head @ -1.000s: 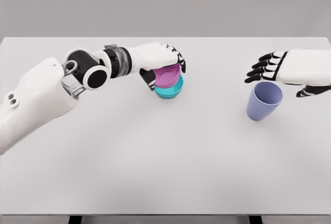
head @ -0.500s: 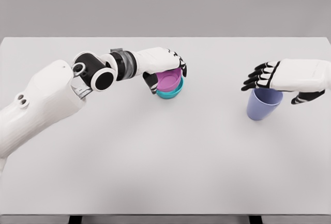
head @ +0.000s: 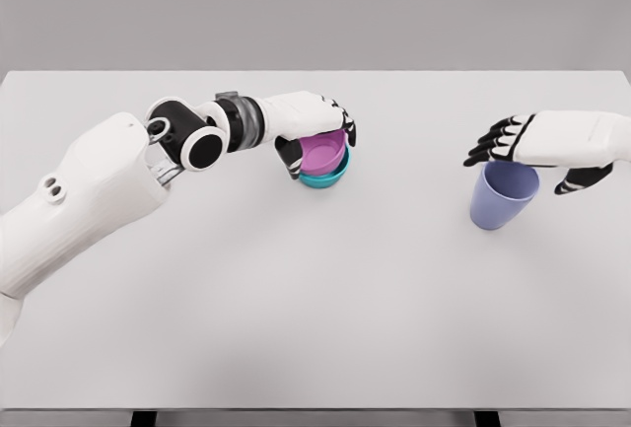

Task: Stacking bowl and cup with both arms

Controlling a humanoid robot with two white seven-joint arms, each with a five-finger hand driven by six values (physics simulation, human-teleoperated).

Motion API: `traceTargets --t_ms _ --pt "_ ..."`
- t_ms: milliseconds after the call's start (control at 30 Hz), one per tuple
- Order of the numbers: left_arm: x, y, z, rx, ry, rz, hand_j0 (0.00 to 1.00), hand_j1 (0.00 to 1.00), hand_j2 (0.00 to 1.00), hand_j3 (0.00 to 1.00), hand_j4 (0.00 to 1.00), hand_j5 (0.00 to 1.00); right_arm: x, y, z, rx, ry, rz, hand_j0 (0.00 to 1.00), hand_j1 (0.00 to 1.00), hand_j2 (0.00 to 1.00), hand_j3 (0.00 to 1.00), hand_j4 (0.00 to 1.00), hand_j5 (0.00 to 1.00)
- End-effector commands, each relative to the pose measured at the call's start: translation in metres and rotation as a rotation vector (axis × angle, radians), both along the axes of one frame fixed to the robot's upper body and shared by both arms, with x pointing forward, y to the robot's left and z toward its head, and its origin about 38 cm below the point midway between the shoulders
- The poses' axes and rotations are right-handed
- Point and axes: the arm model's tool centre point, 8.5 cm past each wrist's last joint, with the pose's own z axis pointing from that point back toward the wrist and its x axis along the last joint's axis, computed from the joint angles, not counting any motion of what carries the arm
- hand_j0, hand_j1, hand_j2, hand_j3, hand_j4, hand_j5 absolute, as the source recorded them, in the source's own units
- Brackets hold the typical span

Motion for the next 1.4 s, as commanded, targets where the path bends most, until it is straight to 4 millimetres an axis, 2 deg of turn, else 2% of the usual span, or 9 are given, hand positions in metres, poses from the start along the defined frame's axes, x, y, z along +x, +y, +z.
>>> traceTargets --t_ms 0,467,533,633,967,1133,1233,1333,1367 --pt "0.0 -0.001 0.0 -0.002 0.0 -0.001 0.7 0.7 0.7 0.7 0.7 0.7 0.002 -0.001 -0.008 -0.006 0.017 -0.008 1.0 1.0 1.0 1.0 1.0 1.0" --pt "0.003 -0.001 -0.003 0.0 0.008 0.011 0.72 0.72 0.72 0.72 0.72 0.72 0.009 0.005 -0.023 -0.006 0.049 -0.009 1.0 1.0 1.0 1.0 1.0 1.0" --pt "0.003 -0.001 -0.003 -0.001 0.009 0.008 0.76 0.76 0.76 0.76 0.76 0.76 0.011 0.005 -0.02 -0.006 0.044 -0.01 1.0 1.0 1.0 1.0 1.0 1.0" --pt "0.003 -0.002 -0.002 -0.003 0.008 0.006 1.0 1.0 1.0 1.0 1.0 1.0 0.014 0.002 -0.025 -0.017 0.047 -0.023 1.0 1.0 1.0 1.0 1.0 1.0" --pt "-0.006 -0.003 0.008 -0.023 -0.008 -0.024 1.0 1.0 1.0 1.0 1.0 1.0 0.017 0.001 -0.034 -0.022 0.07 -0.033 1.0 1.0 1.0 1.0 1.0 1.0" --pt "-0.031 0.043 0.063 -0.12 -0.049 -0.083 1.0 1.0 1.0 1.0 1.0 1.0 0.017 0.006 -0.038 -0.024 0.078 -0.021 1.0 1.0 1.0 1.0 1.0 1.0" --pt "-0.048 0.069 0.094 -0.272 -0.029 -0.26 1.0 1.0 1.0 1.0 1.0 1.0 0.018 0.003 -0.043 -0.03 0.092 -0.03 1.0 1.0 1.0 1.0 1.0 1.0" --pt "-0.083 0.137 0.119 -0.476 0.054 -0.48 1.0 1.0 1.0 1.0 1.0 1.0 0.018 0.002 -0.046 -0.044 0.092 -0.033 1.0 1.0 1.0 1.0 1.0 1.0" --pt "-0.091 0.159 0.112 -0.571 0.12 -0.464 1.0 1.0 1.0 1.0 1.0 1.0 0.019 0.003 -0.046 -0.041 0.093 -0.031 1.0 1.0 1.0 1.0 1.0 1.0"
